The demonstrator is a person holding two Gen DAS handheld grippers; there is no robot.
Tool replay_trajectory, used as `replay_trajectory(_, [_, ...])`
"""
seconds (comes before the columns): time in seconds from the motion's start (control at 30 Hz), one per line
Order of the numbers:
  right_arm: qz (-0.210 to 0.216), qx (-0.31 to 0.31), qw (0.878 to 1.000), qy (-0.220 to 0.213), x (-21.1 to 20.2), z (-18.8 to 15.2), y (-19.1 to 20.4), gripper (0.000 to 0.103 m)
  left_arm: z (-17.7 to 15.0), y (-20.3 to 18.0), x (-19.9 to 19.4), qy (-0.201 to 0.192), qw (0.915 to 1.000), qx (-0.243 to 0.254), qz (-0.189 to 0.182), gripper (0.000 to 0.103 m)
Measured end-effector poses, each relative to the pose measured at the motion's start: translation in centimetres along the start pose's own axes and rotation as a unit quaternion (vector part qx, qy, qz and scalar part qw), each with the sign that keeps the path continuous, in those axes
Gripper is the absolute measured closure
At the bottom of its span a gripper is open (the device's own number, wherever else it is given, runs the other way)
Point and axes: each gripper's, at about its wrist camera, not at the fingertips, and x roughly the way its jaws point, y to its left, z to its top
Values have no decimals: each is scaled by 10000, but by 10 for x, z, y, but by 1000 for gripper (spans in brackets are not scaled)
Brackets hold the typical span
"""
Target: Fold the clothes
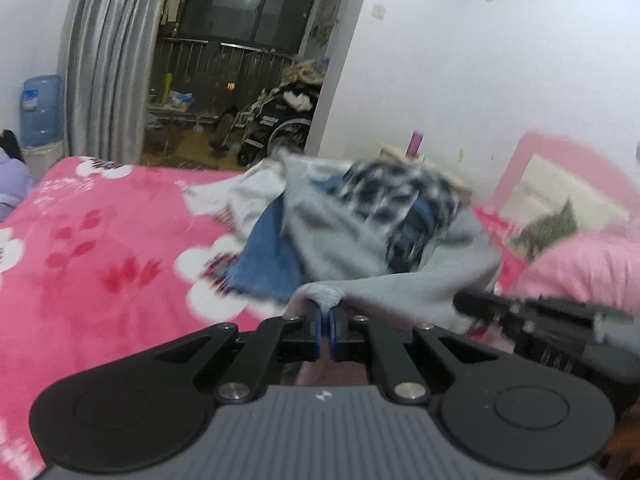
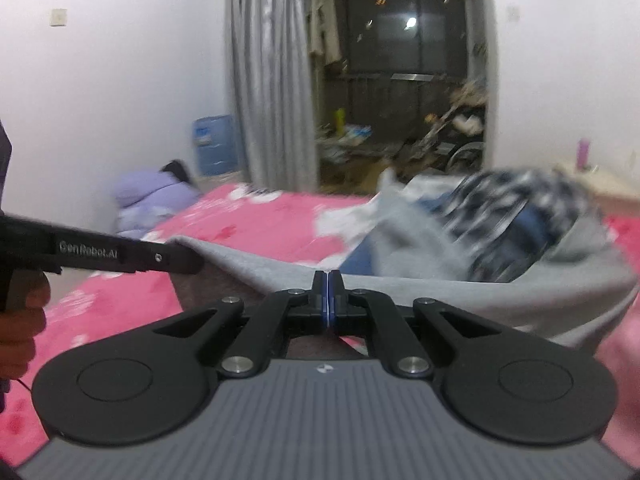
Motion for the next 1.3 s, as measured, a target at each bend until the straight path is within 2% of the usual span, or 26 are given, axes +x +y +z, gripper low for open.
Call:
replay_trajectory(0.07, [-27, 330, 9994, 112, -5, -13, -2, 103, -21, 7, -12, 249, 9996, 98, 86, 99])
replay_trajectory(0.17, [-499, 1137, 9919, 264, -11, -30, -24, 97, -50, 20, -18, 673, 9976, 54, 149, 99])
replay_trajectory(0.2, [-694, 1616, 9839, 333, -14, -41, -37, 84, -58, 22, -15, 765, 9968, 102, 205, 99])
replay_trajectory(0.23, [-916, 2043, 9738, 394, -12, -50, -53, 59, -66, 24, -13, 856, 9959, 151, 261, 99])
replay_trajectory(0.27, [-1180, 2395, 9626, 469, -13, -62, -65, 45, -74, 25, -10, 914, 9950, 230, 315, 99])
replay_trajectory(0.3, [-1492, 2720, 9491, 551, -11, -74, -78, 26, -81, 25, -7, 973, 9941, 308, 369, 99])
replay_trajectory(0.33, [-1795, 3012, 9345, 620, -11, -87, -89, 23, -89, 25, -4, 1031, 9930, 387, 423, 99])
replay_trajectory(0.57, [-2727, 3616, 8896, 593, 48, -123, -152, 16, -109, 33, 18, 1371, 9878, 431, 605, 99])
replay_trajectory(0.7, [-2880, 4207, 8592, 435, 89, -127, -196, 10, -117, 39, 31, 1559, 9845, 409, 691, 99])
replay_trajectory(0.77, [-2764, 4550, 8451, 495, 104, -136, -212, 10, -120, 41, 35, 1649, 9828, 389, 729, 99])
replay_trajectory(0.8, [-2563, 4717, 8422, 503, 106, -138, -216, 18, -121, 42, 36, 1692, 9820, 374, 746, 99])
replay_trajectory(0.83, [-2361, 4864, 8397, 499, 108, -139, -218, 45, -122, 44, 37, 1735, 9812, 359, 763, 99])
replay_trajectory(0.87, [-2200, 4886, 8431, 452, 105, -136, -215, 58, -123, 45, 37, 1755, 9807, 351, 790, 99])
replay_trajectory(0.93, [-2146, 4462, 8681, 357, 96, -122, -197, 90, -122, 49, 36, 1804, 9793, 290, 870, 99])
replay_trajectory(0.97, [-2112, 4236, 8804, 303, 91, -114, -188, 94, -122, 51, 35, 1818, 9789, 241, 901, 99])
replay_trajectory(1.03, [-1978, 3731, 9064, 116, 76, -94, -163, 95, -120, 56, 30, 1799, 9785, 179, 991, 99])
replay_trajectory(1.13, [-1482, 3175, 9361, -313, 43, -70, -126, 97, -116, 63, 15, 1687, 9785, 144, 1177, 99])
replay_trajectory(1.3, [-558, 2667, 9604, -588, -11, -49, -75, 97, -112, 78, -28, 1495, 9767, 78, 1539, 99])
